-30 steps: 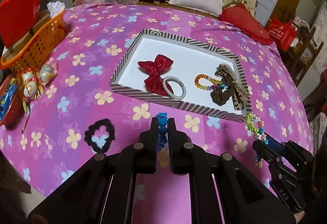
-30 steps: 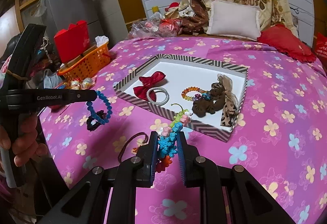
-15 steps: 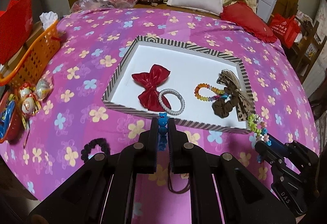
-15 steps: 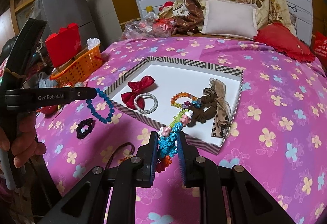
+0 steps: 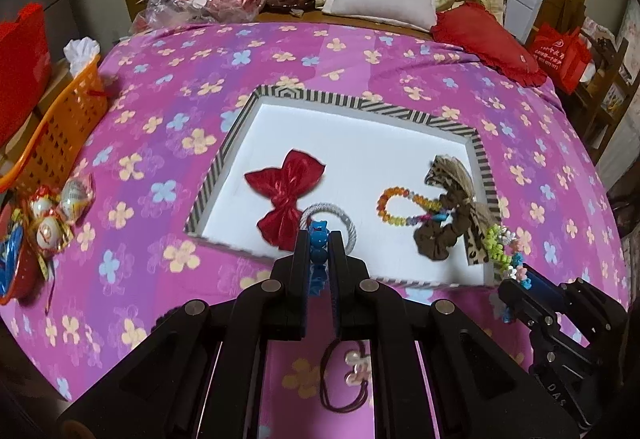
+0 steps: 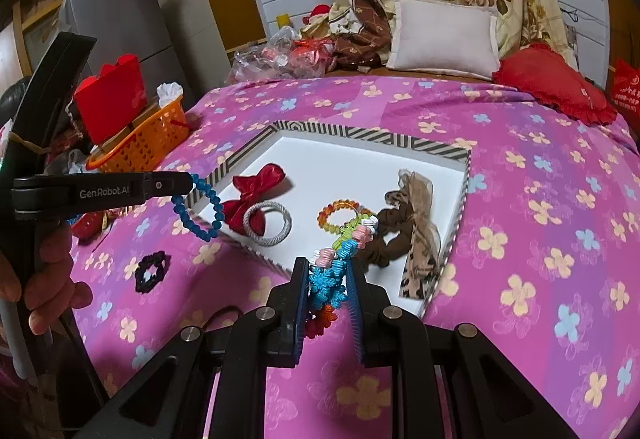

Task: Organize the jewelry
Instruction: 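Carry the blue bracelet and colorful hair ties over the white tray with both tools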

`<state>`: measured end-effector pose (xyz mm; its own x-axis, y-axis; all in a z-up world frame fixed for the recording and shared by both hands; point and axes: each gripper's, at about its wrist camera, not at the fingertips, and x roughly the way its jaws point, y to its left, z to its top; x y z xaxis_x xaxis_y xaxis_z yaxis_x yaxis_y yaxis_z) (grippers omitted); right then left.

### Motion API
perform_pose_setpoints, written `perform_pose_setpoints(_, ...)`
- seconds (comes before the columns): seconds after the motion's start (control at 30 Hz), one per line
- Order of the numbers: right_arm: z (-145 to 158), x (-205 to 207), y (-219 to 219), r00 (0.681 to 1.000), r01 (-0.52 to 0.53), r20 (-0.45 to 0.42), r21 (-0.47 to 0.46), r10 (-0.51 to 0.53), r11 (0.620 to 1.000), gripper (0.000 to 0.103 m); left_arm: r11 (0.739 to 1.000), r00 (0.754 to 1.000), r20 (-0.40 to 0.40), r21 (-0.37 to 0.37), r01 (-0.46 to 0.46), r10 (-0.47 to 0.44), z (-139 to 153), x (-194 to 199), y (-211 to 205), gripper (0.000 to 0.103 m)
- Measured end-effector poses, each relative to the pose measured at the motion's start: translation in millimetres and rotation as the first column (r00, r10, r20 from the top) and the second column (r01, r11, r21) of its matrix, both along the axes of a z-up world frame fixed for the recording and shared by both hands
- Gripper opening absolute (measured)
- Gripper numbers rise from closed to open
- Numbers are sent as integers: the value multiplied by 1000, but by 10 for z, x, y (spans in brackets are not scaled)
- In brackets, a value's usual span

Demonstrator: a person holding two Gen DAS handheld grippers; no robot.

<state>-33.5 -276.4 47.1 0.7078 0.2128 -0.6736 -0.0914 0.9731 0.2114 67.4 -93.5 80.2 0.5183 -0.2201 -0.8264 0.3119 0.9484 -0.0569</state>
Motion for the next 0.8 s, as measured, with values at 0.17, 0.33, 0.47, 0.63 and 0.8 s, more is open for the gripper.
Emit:
perform_pose_setpoints(0.17, 1, 119, -42, 1000, 6, -1, 0, -6, 1000, 18, 1000, 1000, 6, 5, 2, -2, 21, 130, -90, 7)
perform_pose_setpoints(0.33, -17, 225, -74, 1000, 9, -5, 3, -9, 1000, 18, 1000, 1000, 7, 11, 11, -11, 8, 214, -171, 7)
perform_pose_setpoints(0.47, -62, 322, -97, 1000, 10, -15, 9, -10, 1000, 18, 1000, 1000, 0, 7, 20, -20, -22, 278, -241, 7)
perform_pose_setpoints(0.63, -128, 455, -93, 1000, 6, -30, 23, -6, 1000, 18, 999, 999, -27, -10, 43, -43, -112, 368, -353, 7)
perform_pose_setpoints(0.8, -236, 623, -22, 998, -17, -56, 12, 17, 1000, 18, 999, 997, -70, -27, 41, -42, -294, 487, -394, 7)
